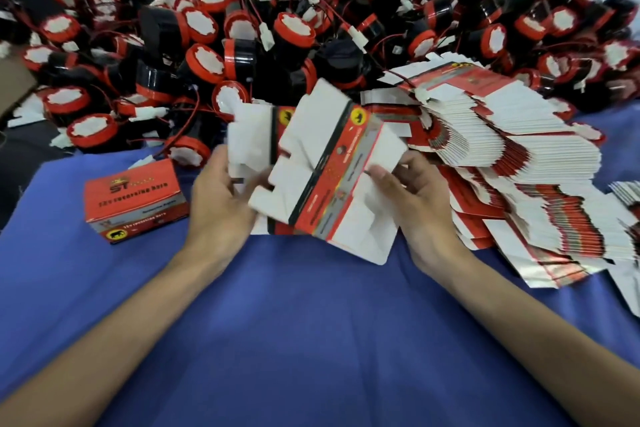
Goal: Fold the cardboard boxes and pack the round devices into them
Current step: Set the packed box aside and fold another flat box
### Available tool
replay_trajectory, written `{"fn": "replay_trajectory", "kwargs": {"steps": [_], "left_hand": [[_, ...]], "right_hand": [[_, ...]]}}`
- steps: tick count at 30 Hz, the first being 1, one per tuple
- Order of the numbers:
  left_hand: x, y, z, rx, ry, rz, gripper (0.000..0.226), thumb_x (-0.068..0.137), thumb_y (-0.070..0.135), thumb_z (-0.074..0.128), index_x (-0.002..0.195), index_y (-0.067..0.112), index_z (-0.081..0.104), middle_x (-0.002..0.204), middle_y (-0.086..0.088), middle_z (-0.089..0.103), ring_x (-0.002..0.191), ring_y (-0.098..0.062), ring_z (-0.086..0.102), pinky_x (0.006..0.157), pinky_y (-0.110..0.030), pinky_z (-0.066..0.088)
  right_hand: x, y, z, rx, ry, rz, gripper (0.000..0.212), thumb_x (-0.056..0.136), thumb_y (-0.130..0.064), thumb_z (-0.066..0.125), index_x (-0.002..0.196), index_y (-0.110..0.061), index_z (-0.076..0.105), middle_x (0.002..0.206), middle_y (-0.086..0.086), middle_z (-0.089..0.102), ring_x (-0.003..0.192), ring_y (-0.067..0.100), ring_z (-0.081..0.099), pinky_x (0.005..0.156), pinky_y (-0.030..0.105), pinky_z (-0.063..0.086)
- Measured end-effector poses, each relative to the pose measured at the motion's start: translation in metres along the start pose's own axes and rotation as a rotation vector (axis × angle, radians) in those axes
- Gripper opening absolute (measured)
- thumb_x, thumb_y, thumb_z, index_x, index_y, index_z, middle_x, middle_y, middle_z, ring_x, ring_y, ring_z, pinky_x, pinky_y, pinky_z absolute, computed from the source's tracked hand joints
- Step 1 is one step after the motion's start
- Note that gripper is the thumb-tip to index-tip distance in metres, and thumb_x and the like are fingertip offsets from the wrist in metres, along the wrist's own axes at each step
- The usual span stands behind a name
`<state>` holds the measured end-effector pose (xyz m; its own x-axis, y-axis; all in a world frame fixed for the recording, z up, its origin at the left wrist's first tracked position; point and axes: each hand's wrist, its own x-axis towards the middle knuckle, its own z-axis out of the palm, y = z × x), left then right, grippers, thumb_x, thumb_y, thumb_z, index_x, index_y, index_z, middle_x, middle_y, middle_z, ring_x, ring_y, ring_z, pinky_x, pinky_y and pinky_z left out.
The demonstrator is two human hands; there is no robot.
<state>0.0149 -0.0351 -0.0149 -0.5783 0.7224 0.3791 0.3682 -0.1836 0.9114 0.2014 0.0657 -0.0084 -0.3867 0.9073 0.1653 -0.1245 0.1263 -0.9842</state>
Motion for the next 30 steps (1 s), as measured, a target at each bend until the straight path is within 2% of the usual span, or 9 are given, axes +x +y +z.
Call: {"fn": "replay_trajectory", "kwargs": {"steps": [3,6,8,10,14,16,19,26,30], "left_hand": [[0.010,-0.007,-0.009,-0.020,0.131,-0.044,0.024,0.092,0.023,0.065,0.100,0.041,0.053,0.096,0.025,0.067,0.091,0.005,0.064,0.072,-0.017,0.052],[0.014,-0.012,-0.011,-0.047,0.138,-0.101,0.027,0.095,0.019,0.060,0.098,0.044,0.050,0.091,0.033,0.065,0.086,0.011,0.063,0.065,-0.011,0.051],[0.013,-0.012,-0.010,-0.038,0.127,-0.102,0.028,0.097,0.015,0.056,0.096,0.042,0.049,0.085,0.037,0.063,0.079,0.014,0.061,0.060,-0.007,0.048],[0.011,-0.009,-0.010,-0.005,0.084,-0.074,0.028,0.097,0.012,0.054,0.096,0.040,0.049,0.082,0.039,0.061,0.079,0.014,0.059,0.065,-0.010,0.048],[0.004,-0.001,-0.006,0.002,-0.074,0.015,0.021,0.096,0.014,0.054,0.103,0.034,0.050,0.089,0.036,0.064,0.083,0.014,0.059,0.071,-0.008,0.045],[-0.002,0.005,-0.002,-0.106,-0.174,0.035,0.019,0.091,0.021,0.051,0.108,0.031,0.052,0.094,0.031,0.067,0.086,0.010,0.062,0.071,-0.009,0.047],[-0.010,0.012,0.001,-0.364,-0.291,-0.005,0.029,0.088,0.018,0.053,0.111,0.033,0.060,0.102,0.018,0.070,0.095,-0.004,0.067,0.071,-0.021,0.054],[-0.026,0.024,0.006,-0.379,-0.444,0.025,0.023,0.075,0.041,0.076,0.097,0.037,0.070,0.096,0.014,0.070,0.088,-0.008,0.068,0.068,-0.023,0.056],[-0.039,0.026,0.018,-0.183,-0.349,0.078,0.058,0.074,0.033,0.062,0.126,0.009,0.051,0.114,0.006,0.066,0.103,-0.003,0.063,0.080,-0.017,0.052]], "right_hand": [[0.004,-0.009,-0.003,-0.048,0.292,-0.169,0.016,0.098,-0.017,0.054,0.084,-0.020,0.047,0.071,-0.017,0.063,0.067,-0.001,0.057,0.061,0.018,0.047],[0.010,-0.016,-0.007,0.293,0.414,-0.120,0.021,0.105,-0.032,0.036,0.098,-0.022,0.052,0.095,-0.010,0.066,0.087,0.005,0.066,0.075,0.025,0.055],[0.004,-0.015,-0.001,0.283,0.189,0.155,0.041,0.104,-0.044,0.028,0.100,-0.025,0.064,0.092,-0.001,0.072,0.080,0.015,0.069,0.067,0.027,0.057],[-0.009,-0.007,0.009,-0.141,-0.030,0.242,0.035,0.102,-0.036,0.039,0.101,-0.013,0.066,0.074,0.002,0.072,0.062,0.013,0.065,0.057,0.024,0.052],[-0.029,0.004,0.013,-0.822,-0.097,-0.386,0.035,0.094,-0.027,0.057,0.122,-0.007,0.060,0.123,0.004,0.061,0.116,0.015,0.055,0.098,0.020,0.041],[-0.031,0.003,0.012,-0.846,-0.162,-0.399,0.062,0.090,-0.040,0.053,0.144,-0.013,0.040,0.152,0.003,0.032,0.140,0.013,0.027,0.111,0.013,0.018],[-0.035,0.002,0.015,-0.793,-0.338,-0.271,0.084,0.085,-0.067,0.044,0.150,-0.035,0.002,0.162,-0.010,0.001,0.145,-0.001,-0.002,0.114,0.008,0.001],[-0.036,-0.002,0.013,-0.579,-0.352,-0.270,0.100,0.076,-0.074,0.050,0.152,-0.028,0.003,0.158,-0.019,0.010,0.145,-0.002,0.008,0.118,0.026,0.016],[-0.038,-0.003,0.013,-0.576,-0.406,-0.335,0.107,0.071,-0.086,0.043,0.151,-0.026,0.003,0.158,-0.011,0.011,0.147,0.008,0.010,0.118,0.035,0.018]]}}
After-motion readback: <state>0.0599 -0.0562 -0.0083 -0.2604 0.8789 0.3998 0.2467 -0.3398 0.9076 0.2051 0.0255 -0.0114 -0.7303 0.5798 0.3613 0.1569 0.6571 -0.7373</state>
